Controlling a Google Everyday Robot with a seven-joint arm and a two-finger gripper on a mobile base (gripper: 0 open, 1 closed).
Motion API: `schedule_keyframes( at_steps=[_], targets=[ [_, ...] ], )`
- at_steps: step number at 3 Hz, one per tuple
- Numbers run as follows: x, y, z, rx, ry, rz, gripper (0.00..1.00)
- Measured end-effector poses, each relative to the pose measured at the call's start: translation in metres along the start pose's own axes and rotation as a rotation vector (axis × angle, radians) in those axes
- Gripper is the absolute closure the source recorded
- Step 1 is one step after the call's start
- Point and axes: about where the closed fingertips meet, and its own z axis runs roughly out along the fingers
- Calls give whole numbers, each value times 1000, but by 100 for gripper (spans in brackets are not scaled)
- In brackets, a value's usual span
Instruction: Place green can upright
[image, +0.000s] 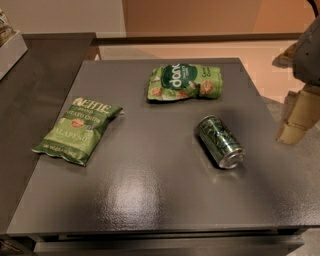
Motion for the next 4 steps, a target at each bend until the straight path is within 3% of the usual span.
schedule_keyframes(
  at_steps=[2,4],
  targets=[
    [-4,-3,-3,-1,-3,17,0],
    [-51,-23,21,7,76,198,0]
  ],
)
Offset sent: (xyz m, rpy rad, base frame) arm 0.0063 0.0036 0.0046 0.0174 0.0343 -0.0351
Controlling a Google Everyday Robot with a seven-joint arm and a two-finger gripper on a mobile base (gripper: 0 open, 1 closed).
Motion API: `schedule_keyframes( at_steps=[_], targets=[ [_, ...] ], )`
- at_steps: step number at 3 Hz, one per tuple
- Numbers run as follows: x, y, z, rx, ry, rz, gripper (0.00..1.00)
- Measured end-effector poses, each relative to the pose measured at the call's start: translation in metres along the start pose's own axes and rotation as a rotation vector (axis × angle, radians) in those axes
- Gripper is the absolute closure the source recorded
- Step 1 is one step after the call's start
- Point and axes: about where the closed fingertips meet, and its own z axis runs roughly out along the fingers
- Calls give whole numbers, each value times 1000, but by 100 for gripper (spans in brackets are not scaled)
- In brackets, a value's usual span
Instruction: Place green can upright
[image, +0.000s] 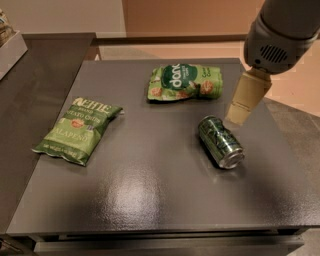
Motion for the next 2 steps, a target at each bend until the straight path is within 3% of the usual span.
schedule_keyframes(
  at_steps=[2],
  targets=[
    [-6,9,30,53,56,300,0]
  ],
)
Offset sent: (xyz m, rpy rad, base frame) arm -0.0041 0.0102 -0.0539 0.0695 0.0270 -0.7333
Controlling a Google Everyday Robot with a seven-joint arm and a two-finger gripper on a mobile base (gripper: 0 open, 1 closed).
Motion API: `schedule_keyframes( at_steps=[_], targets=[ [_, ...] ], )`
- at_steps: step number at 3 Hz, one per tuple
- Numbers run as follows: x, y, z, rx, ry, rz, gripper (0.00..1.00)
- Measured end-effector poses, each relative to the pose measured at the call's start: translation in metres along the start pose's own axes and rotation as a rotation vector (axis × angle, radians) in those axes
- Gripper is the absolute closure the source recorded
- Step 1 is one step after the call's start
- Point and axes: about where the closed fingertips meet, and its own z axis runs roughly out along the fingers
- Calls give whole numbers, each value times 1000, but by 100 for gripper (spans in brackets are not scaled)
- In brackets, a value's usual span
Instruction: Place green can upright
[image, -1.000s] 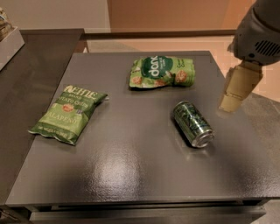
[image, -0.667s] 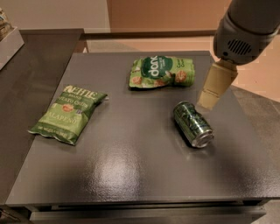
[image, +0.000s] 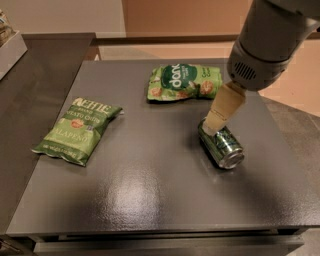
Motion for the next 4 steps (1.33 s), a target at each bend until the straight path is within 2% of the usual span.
schedule_keyframes(
  at_steps=[1,3,4],
  targets=[
    [7,3,14,28,40,147,0],
    [10,18,41,21,97,467,0],
    [10,22,48,17,113,571,0]
  ],
)
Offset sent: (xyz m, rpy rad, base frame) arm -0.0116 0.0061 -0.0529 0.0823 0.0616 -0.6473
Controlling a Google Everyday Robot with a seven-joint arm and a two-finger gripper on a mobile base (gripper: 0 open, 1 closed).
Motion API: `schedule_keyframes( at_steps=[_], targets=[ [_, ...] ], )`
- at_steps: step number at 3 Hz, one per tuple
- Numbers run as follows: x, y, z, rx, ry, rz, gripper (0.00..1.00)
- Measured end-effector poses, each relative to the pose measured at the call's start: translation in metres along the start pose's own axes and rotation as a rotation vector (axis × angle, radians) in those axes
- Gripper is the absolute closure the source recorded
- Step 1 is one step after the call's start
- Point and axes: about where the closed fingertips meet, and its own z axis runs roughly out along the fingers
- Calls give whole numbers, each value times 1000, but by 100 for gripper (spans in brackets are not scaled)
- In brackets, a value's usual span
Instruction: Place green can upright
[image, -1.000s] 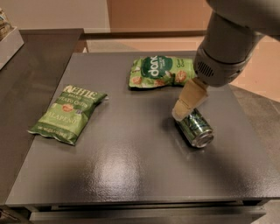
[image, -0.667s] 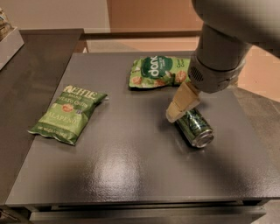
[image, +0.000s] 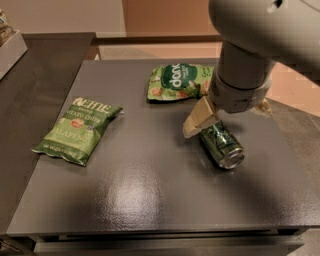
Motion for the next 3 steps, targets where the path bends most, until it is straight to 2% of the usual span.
schedule_keyframes(
  at_steps=[1,2,3],
  targets=[
    [4,2,15,-10,41,53,0],
    [6,5,29,-27,73,69,0],
    [7,6,38,-43,93,71,18]
  ],
)
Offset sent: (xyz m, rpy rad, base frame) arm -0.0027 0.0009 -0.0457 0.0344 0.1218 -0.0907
